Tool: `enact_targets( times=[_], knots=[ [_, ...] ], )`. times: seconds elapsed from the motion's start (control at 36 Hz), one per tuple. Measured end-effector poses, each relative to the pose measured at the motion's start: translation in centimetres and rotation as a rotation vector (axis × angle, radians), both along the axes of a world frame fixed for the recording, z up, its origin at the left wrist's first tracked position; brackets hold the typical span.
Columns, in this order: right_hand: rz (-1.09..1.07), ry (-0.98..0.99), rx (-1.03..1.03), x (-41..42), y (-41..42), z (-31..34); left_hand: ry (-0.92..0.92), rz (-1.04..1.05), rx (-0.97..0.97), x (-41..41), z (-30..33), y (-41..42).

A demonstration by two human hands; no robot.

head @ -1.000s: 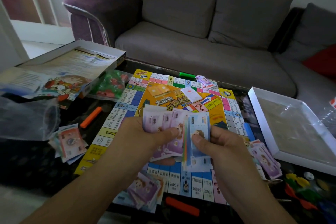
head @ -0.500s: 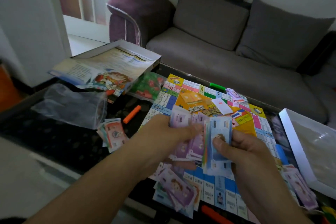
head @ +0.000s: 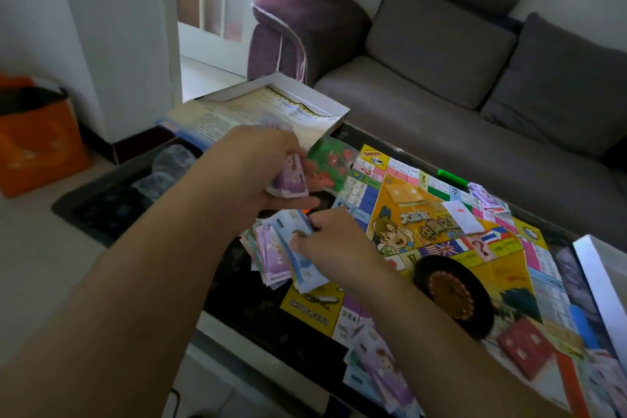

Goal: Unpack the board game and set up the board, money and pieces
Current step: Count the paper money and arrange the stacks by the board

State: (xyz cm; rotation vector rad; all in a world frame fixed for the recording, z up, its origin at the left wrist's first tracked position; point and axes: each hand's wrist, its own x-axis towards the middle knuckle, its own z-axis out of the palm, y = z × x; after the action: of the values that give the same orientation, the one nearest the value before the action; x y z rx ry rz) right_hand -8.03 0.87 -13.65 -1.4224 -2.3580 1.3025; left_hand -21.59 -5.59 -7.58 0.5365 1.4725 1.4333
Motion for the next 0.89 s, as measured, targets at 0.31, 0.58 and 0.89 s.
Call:
enact_targets(
  times=[0.31, 0.58, 0.89],
  knots=[
    [-0.247, 0.22, -0.073, 5.7, -0.6, 0.0, -0.096, -0.058, 0.042, 0.3, -0.1, 0.4],
    [-0.49, 0.799, -0.256, 15.1, -1.8, 4.3, 0.117, -0.388, 0.14, 8.7, -1.8, 0.2],
    [-0.538, 0.714, -0.074, 21.7, -3.1, 3.4, -0.053, -0.638, 0.144, 17.1, -1.6, 0.2]
  ],
)
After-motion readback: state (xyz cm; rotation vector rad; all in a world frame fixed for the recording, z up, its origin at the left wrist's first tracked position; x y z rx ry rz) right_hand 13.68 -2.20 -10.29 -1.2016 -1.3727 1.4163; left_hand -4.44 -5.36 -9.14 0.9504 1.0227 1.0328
